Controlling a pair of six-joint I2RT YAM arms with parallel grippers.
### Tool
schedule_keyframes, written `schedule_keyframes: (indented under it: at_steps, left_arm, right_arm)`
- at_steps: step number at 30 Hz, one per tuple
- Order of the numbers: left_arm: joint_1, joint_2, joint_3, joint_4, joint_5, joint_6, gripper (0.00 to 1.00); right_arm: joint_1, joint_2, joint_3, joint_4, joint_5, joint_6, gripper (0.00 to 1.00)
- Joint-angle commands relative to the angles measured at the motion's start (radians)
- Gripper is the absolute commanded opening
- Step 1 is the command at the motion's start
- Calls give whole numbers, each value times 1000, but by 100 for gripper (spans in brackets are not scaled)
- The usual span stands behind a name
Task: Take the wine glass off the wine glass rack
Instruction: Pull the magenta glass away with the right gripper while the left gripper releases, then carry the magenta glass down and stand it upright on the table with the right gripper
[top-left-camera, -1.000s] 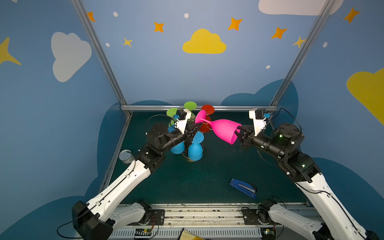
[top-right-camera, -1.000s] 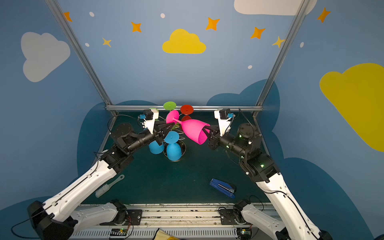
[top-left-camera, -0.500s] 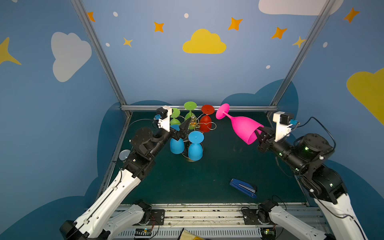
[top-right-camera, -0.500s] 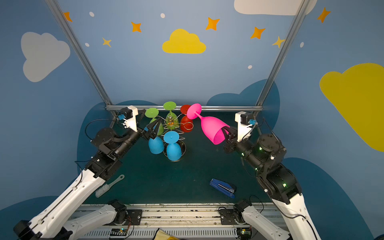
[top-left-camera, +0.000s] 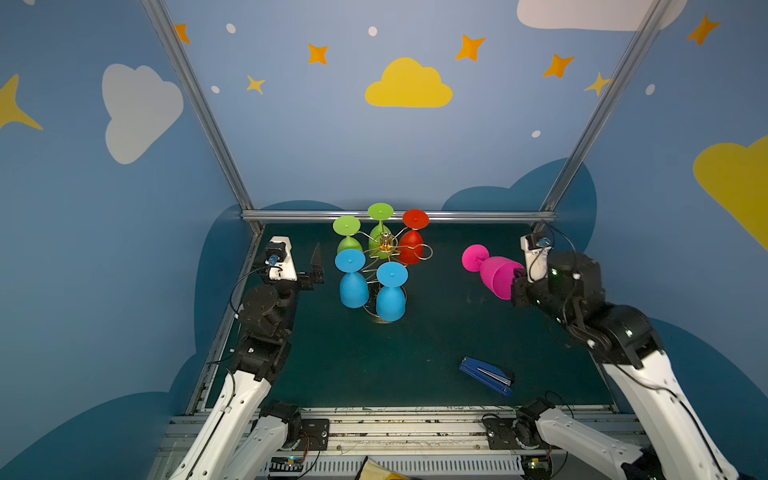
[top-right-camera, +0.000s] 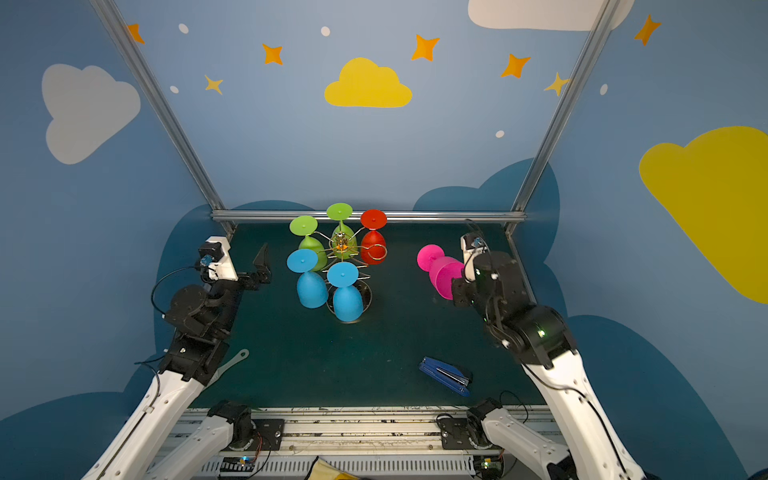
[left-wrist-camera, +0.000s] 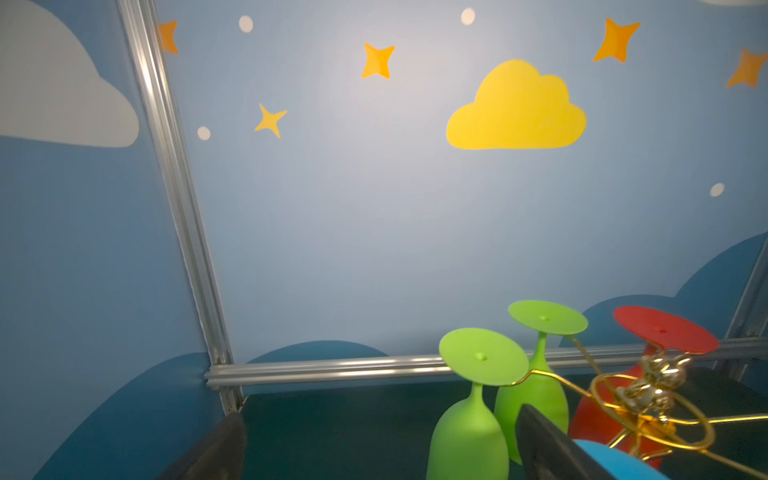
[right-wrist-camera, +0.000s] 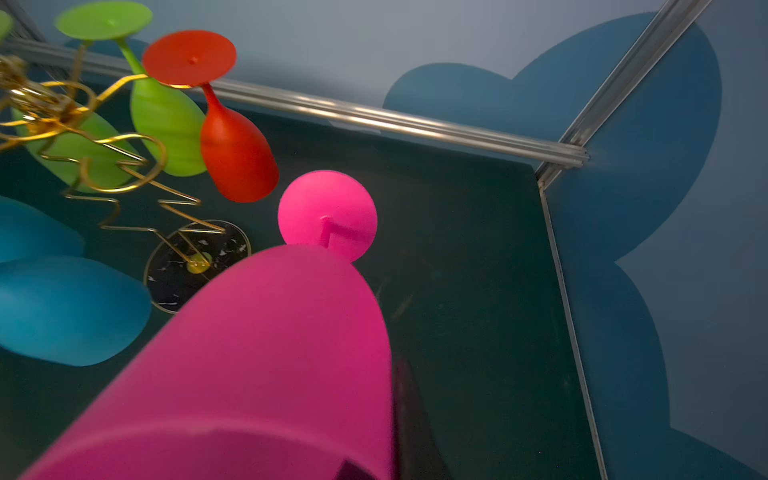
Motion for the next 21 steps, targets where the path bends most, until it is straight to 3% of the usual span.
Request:
schedule_keyframes:
  at_steps: [1,4,15,21]
  left_arm:
    - [30,-11,-27,12,-31,-56,99]
    - [59,-21,-32,-37,-50,-110,99]
    - [68,-57,-56,-37,-56,-68,99]
    - [71,-58,-60,-36,-57,-69,100]
  right_arm:
    - [-55,132,58,-23,-37,-28,0]
    - [-94,295,129,-22,-77,-34,0]
    - [-134,743,478,-80,-129,-102,0]
    - [-139,942,671,-158,-92,-134,0]
